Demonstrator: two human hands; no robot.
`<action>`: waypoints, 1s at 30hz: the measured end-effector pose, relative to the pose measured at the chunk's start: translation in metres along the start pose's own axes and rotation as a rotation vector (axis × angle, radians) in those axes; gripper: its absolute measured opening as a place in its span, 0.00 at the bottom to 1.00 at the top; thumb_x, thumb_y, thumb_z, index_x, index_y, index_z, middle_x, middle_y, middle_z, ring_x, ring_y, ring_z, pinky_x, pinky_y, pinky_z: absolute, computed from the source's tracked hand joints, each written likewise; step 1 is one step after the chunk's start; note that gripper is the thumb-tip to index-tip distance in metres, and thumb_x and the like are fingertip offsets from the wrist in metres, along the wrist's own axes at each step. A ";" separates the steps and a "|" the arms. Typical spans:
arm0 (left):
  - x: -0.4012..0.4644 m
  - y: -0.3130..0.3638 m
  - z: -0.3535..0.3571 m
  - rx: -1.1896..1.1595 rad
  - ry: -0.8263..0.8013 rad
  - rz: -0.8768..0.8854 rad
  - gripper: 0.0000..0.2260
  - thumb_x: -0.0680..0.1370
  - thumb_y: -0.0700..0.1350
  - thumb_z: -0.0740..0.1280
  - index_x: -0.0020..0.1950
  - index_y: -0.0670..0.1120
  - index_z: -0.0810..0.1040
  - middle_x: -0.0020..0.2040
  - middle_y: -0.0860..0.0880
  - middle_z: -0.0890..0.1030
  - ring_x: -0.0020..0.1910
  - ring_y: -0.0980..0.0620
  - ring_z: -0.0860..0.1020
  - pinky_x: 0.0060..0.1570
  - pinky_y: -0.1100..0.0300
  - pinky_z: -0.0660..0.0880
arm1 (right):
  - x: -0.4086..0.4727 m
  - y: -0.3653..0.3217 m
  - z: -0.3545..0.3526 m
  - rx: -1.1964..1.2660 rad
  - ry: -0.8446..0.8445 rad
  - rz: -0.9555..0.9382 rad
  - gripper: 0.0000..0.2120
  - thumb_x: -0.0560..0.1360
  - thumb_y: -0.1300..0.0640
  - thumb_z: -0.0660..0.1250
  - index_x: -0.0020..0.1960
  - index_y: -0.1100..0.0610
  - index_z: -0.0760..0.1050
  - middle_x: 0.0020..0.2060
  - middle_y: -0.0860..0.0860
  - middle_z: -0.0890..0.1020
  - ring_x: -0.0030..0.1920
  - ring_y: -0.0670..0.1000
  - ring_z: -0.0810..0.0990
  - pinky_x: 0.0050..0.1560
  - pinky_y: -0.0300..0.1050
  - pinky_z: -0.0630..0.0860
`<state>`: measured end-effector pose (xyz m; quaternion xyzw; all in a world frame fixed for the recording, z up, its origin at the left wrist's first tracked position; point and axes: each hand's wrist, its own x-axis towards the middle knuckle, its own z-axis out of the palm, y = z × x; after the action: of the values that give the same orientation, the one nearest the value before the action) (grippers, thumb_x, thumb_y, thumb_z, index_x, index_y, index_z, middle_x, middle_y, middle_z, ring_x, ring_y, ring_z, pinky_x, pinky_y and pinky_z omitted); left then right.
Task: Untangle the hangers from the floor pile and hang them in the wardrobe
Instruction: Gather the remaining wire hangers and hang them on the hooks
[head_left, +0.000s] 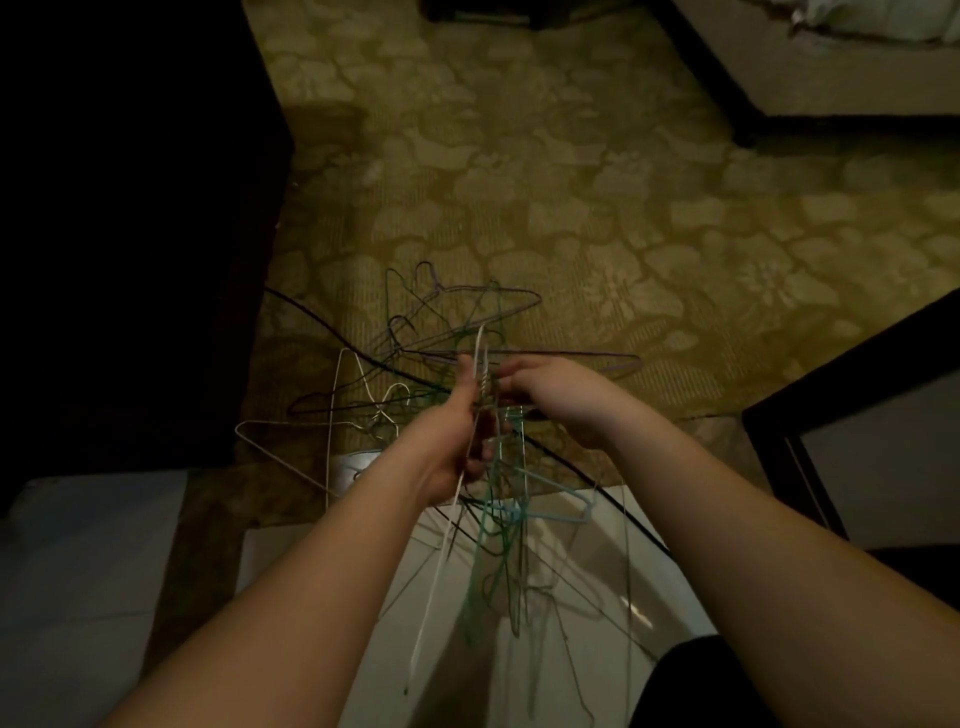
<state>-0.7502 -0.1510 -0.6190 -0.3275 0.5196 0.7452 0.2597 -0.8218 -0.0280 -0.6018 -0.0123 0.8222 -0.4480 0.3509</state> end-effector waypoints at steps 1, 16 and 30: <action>0.000 -0.001 0.000 0.028 0.007 0.014 0.42 0.65 0.75 0.53 0.59 0.42 0.78 0.40 0.48 0.79 0.24 0.57 0.65 0.19 0.68 0.57 | 0.002 0.001 0.003 0.009 -0.036 0.005 0.11 0.76 0.61 0.63 0.53 0.53 0.81 0.50 0.53 0.85 0.54 0.55 0.82 0.58 0.55 0.77; -0.003 -0.008 -0.032 0.070 0.128 -0.003 0.10 0.83 0.47 0.60 0.51 0.44 0.78 0.24 0.54 0.68 0.27 0.55 0.66 0.30 0.61 0.61 | 0.006 0.037 0.025 -0.602 -0.293 0.302 0.20 0.79 0.45 0.63 0.62 0.59 0.74 0.54 0.53 0.79 0.50 0.52 0.80 0.52 0.48 0.79; 0.010 -0.015 -0.040 0.225 0.262 0.040 0.08 0.81 0.43 0.62 0.56 0.40 0.76 0.30 0.49 0.71 0.22 0.55 0.64 0.20 0.66 0.59 | -0.015 -0.009 -0.027 -0.811 -0.204 0.133 0.12 0.76 0.57 0.66 0.59 0.59 0.79 0.53 0.56 0.83 0.47 0.54 0.80 0.45 0.48 0.77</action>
<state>-0.7370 -0.1832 -0.6455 -0.3805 0.6355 0.6382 0.2100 -0.8294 -0.0085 -0.5769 -0.1405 0.8920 -0.0609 0.4252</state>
